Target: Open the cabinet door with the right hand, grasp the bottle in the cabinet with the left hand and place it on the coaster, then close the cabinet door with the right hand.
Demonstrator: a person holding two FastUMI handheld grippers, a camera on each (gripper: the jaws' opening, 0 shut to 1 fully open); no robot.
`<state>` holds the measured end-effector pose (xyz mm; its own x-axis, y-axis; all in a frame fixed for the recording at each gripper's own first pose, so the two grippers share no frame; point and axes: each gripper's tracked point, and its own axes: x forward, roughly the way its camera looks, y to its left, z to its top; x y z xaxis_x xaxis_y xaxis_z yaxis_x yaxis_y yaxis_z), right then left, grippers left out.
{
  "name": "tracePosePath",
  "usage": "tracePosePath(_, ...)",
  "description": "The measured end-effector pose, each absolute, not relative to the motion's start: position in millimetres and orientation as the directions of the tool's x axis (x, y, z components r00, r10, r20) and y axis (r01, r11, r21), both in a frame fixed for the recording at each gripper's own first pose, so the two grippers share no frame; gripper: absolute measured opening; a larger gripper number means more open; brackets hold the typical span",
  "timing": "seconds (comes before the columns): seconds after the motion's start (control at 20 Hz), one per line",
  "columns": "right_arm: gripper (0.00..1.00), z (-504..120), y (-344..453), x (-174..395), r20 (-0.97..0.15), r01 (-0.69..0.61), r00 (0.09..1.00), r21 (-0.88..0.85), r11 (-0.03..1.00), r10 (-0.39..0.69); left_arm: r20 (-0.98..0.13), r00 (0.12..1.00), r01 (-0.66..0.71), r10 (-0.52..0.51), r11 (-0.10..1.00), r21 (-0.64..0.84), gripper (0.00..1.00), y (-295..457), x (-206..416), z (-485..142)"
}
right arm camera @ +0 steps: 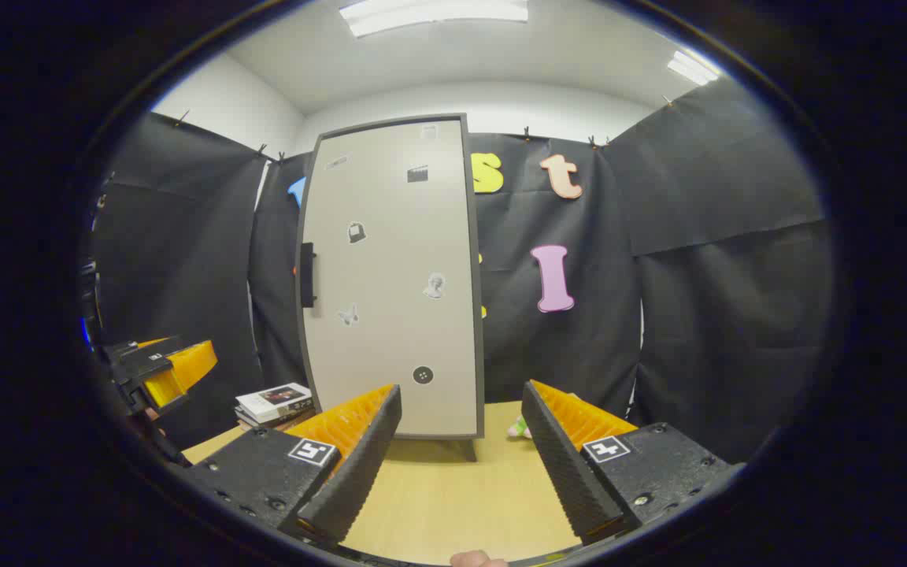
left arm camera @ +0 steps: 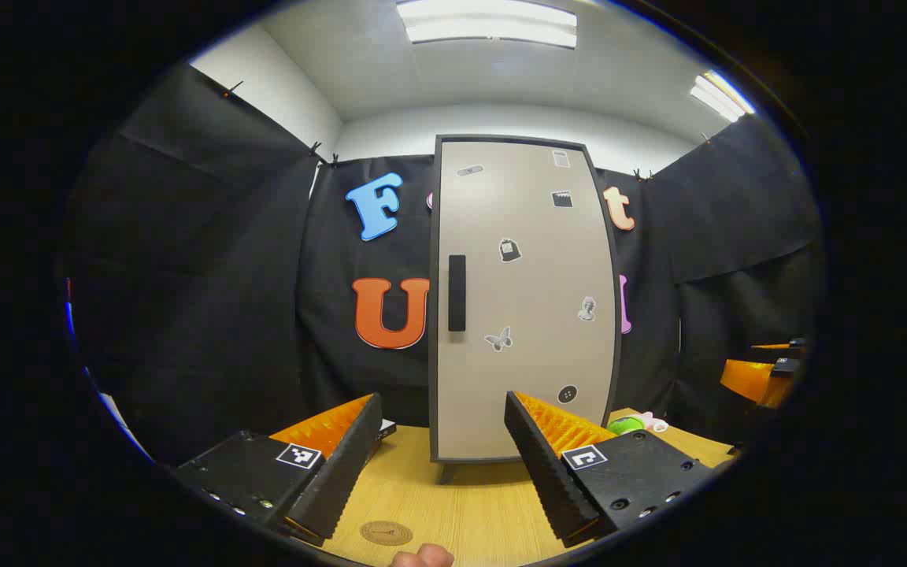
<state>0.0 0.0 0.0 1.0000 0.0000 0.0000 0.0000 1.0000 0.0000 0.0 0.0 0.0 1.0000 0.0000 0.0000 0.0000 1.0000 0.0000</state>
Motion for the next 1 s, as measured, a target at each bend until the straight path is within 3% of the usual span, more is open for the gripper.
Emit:
tracePosePath(0.7,0.95,0.4,-4.8,-7.9,0.004,0.023,1.000,-0.003,1.000,-0.023,-0.003,1.000,-0.002,0.002,1.000,-0.019,0.95,2.1,-3.3,0.3)
tracePosePath(0.75,0.99,1.2,-4.8,-7.7,0.005,0.023,1.000,-0.005,1.000,-0.023,-0.004,1.000,-0.001,0.001,1.000,-0.019,0.95,2.0,-3.0,0.4)
tracePosePath(1.0,0.99,-0.5,-5.2,-9.5,0.003,0.024,1.000,0.003,1.000,-0.024,-0.001,1.000,0.006,-0.006,1.000,-0.011,0.95,0.0,-4.3,1.8)
